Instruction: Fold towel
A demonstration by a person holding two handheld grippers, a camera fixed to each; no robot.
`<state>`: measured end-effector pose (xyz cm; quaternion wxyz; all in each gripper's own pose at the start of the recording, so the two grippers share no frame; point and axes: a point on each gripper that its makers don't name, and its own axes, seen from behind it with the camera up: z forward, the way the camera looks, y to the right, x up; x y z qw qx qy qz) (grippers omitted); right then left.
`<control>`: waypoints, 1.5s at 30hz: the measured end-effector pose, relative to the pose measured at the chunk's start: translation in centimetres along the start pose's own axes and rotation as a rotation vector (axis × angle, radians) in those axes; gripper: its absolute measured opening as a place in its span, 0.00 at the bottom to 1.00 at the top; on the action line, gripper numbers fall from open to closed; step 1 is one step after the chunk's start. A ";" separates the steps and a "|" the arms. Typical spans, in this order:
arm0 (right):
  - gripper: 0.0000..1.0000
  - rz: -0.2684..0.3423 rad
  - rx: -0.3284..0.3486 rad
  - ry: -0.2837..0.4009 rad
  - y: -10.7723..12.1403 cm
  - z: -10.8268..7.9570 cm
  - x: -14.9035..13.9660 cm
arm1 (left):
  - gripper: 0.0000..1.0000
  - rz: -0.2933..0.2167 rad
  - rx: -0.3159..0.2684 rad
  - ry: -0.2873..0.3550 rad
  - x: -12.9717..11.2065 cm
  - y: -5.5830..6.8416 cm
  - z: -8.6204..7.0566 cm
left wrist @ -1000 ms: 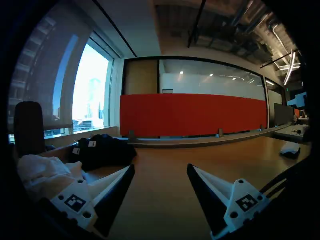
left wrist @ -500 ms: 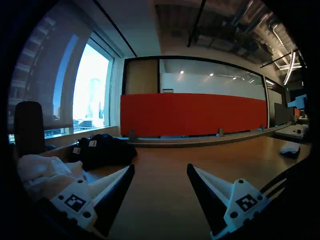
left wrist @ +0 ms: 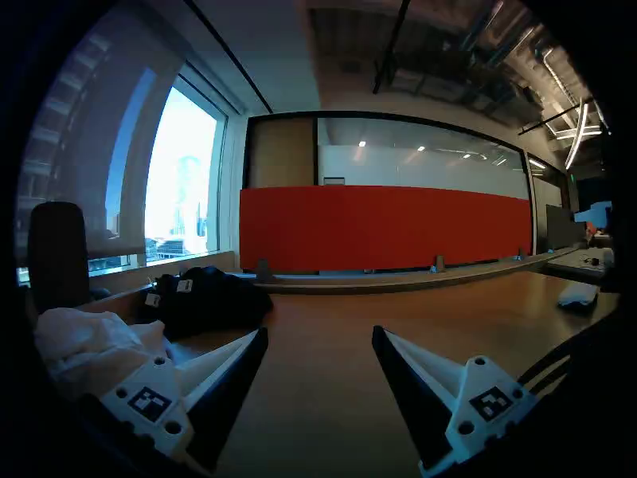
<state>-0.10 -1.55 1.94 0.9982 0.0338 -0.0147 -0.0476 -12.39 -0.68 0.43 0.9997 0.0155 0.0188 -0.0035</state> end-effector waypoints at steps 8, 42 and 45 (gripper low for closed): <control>1.00 0.037 -0.012 0.017 0.2 -0.2 -2.6 | 0.97 0.000 0.000 0.000 0.0 0.0 0.0; 1.00 0.098 -0.060 0.011 0.9 -0.6 -11.1 | 0.97 0.000 0.000 0.000 0.0 0.1 0.1; 1.00 0.109 -0.060 0.010 1.1 -0.6 -11.0 | 0.97 0.000 0.000 0.000 0.0 0.1 0.0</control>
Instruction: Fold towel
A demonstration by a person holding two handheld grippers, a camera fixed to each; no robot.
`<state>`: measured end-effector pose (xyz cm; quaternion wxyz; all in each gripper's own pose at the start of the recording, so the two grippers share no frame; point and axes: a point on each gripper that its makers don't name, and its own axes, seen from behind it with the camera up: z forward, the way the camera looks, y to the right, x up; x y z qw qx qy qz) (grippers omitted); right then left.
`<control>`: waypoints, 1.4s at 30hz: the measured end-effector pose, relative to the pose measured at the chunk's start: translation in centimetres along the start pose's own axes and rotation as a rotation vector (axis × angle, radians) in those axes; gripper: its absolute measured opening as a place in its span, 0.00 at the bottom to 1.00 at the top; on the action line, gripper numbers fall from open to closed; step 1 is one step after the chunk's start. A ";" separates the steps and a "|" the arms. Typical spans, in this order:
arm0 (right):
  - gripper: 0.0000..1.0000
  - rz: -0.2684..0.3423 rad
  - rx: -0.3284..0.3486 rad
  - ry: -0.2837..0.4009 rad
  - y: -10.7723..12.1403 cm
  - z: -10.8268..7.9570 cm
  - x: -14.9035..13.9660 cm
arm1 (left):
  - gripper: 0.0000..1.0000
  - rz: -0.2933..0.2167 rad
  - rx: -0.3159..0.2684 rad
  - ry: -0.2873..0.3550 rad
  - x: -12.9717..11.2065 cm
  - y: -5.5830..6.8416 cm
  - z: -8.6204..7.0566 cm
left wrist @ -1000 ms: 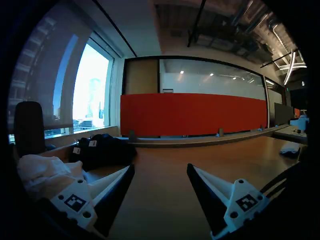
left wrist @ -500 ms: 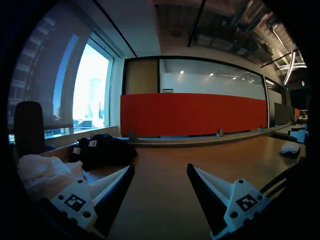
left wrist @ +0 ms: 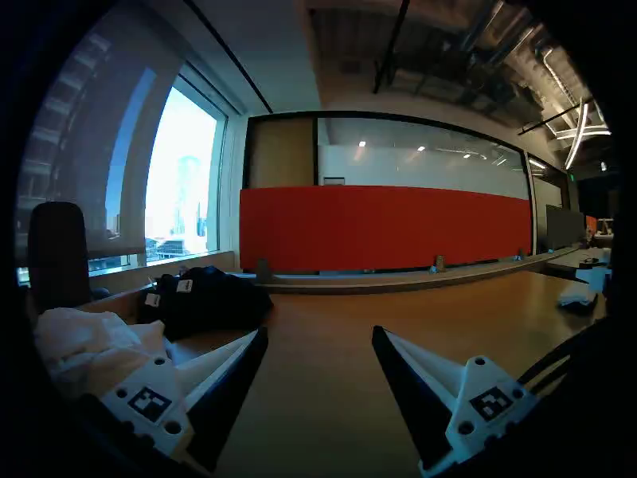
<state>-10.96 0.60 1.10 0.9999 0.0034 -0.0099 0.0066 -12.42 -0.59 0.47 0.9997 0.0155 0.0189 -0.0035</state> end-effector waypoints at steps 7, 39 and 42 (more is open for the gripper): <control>1.00 0.000 -0.003 -0.011 0.0 0.0 -0.2 | 0.97 0.000 0.000 0.000 0.0 0.0 0.0; 1.00 0.002 -0.013 0.038 -0.4 -0.7 0.8 | 0.97 0.000 0.000 0.000 0.0 0.0 0.0; 1.00 0.002 -0.012 0.038 -0.4 -0.8 0.9 | 0.97 0.000 0.000 0.000 0.0 0.0 0.0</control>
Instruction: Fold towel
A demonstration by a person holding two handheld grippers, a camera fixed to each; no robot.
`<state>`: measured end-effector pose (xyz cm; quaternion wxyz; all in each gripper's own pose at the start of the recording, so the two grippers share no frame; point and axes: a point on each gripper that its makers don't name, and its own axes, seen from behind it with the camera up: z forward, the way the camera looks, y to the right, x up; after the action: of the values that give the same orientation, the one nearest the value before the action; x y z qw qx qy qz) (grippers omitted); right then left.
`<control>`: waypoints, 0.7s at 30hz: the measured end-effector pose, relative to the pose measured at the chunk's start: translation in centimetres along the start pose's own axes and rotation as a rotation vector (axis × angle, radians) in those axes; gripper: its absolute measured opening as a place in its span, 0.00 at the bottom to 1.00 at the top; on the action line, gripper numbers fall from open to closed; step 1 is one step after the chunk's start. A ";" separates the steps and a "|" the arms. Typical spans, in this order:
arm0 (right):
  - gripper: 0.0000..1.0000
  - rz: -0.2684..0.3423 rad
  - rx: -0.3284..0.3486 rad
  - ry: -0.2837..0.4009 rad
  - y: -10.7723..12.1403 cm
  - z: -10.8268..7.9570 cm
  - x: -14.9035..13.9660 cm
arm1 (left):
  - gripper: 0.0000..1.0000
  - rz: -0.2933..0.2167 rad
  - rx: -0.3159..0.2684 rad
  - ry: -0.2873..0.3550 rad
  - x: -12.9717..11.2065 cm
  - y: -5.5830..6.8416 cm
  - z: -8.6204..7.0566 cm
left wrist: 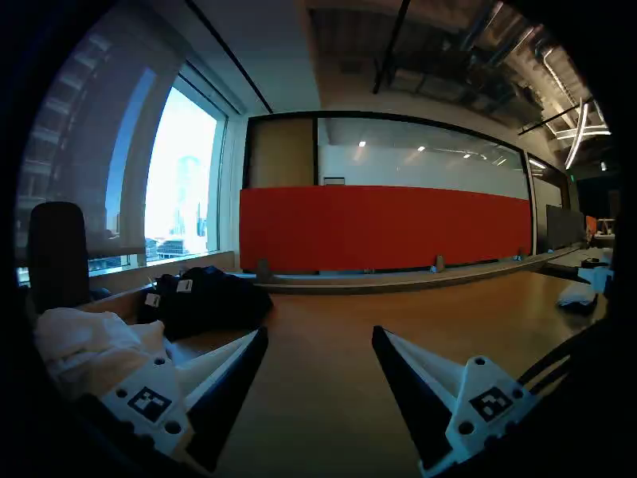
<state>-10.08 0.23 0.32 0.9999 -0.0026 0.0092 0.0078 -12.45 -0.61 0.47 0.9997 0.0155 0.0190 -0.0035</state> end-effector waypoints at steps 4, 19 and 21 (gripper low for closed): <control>1.00 0.000 0.003 0.000 -0.1 0.0 0.0 | 0.97 0.000 0.000 0.000 0.0 0.0 0.0; 1.00 0.001 0.005 0.000 -0.1 -0.1 0.0 | 0.97 0.000 0.000 0.000 0.0 0.0 0.0; 1.00 0.001 0.005 0.000 -0.2 -0.1 0.0 | 0.97 0.000 0.000 0.000 0.1 0.1 0.0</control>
<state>-10.03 0.08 0.18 0.9999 0.0000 0.0092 0.0081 -12.40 -0.56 0.48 0.9997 0.0155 0.0189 -0.0035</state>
